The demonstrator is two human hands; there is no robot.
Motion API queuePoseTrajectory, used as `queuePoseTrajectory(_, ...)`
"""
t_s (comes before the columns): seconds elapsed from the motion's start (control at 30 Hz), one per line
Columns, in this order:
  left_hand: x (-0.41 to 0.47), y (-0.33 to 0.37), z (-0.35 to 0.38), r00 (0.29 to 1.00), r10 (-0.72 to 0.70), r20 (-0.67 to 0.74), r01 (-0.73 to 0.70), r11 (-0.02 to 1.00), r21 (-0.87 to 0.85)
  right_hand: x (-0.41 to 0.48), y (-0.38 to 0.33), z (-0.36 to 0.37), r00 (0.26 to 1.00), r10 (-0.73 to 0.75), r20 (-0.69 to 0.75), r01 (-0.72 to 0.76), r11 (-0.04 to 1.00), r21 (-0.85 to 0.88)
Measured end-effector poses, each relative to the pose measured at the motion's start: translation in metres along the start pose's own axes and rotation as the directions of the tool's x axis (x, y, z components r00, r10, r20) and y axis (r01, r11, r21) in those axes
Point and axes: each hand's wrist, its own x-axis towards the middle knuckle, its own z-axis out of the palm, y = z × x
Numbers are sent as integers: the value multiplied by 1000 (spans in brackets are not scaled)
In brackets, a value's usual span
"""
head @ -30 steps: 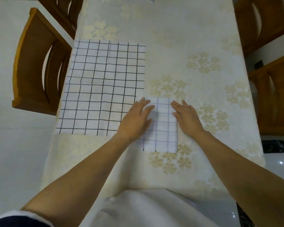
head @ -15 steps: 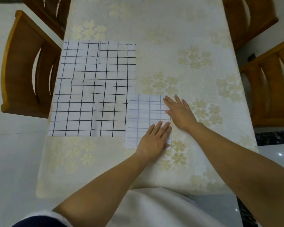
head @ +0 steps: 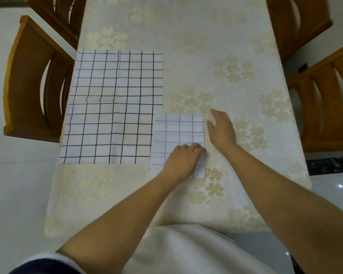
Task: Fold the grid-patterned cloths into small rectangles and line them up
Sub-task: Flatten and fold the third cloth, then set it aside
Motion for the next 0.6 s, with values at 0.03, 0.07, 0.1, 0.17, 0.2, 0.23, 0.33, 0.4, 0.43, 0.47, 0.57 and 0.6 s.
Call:
queuePoseTrajectory(0.03, 12, -5, -6, 999, -28, -19, 28, 1000, 12, -12, 1, 0, 993, 93, -69, -90, 995, 44)
queuePoseTrajectory(0.07, 24, -10, -14, 999, -50, -21, 51, 998, 28, -26, 4, 1, 983, 173, -61, -172, 985, 26)
queuePoseTrajectory(0.1, 37, -14, -22, 998, -61, -7, 61, 997, 50, -42, 8, 4, 971, 238, -7, -238, 971, -12)
queuePoseTrajectory(0.17, 59, -17, -38, 997, -16, 79, 4, 989, 146, -71, 15, 13, 950, 305, 73, -300, 951, -72)
queuePoseTrajectory(0.2, 67, -16, -44, 990, 28, 142, -60, 973, 224, -81, 16, 17, 947, 310, 80, -304, 949, -84)
queuePoseTrajectory(0.23, 73, -13, -48, 977, 74, 201, -134, 942, 306, -88, 16, 21, 948, 307, 81, -299, 949, -96)
queuePoseTrajectory(0.33, 83, -6, -47, 945, 150, 292, -274, 851, 449, -94, 12, 24, 958, 274, 79, -265, 958, -108)
queuePoseTrajectory(0.4, 88, -6, -45, 931, 188, 312, -324, 819, 473, -91, 15, 18, 959, 268, 91, -268, 963, -11)
queuePoseTrajectory(0.43, 91, -7, -46, 922, 207, 327, -348, 815, 464, -89, 20, 12, 960, 257, 107, -262, 964, 36)
queuePoseTrajectory(0.47, 93, -8, -49, 917, 214, 335, -355, 822, 446, -88, 25, 4, 965, 231, 121, -240, 969, 62)
queuePoseTrajectory(0.57, 98, -16, -67, 956, 161, 245, -241, 908, 343, -77, 44, -23, 979, 131, 154, -146, 985, 89)
queuePoseTrajectory(0.6, 98, -20, -73, 976, 114, 186, -165, 944, 287, -70, 51, -32, 979, 138, 153, -156, 981, 112)
